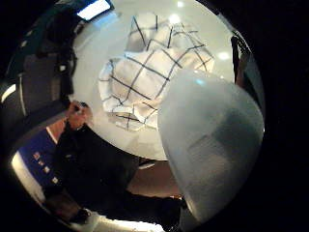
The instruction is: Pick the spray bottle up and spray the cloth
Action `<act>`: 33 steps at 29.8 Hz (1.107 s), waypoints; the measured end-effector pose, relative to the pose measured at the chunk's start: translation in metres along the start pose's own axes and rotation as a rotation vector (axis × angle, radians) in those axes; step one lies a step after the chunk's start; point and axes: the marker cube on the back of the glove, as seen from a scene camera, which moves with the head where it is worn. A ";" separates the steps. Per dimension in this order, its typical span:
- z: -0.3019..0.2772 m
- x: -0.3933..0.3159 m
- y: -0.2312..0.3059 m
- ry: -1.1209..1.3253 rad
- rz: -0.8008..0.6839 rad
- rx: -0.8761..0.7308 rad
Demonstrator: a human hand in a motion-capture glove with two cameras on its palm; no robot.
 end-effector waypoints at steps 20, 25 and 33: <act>-0.002 -0.010 -0.007 -0.164 -0.059 0.036; -0.023 -0.003 -0.011 -0.235 -0.078 0.116; -0.071 -0.005 -0.017 -0.569 -0.183 0.348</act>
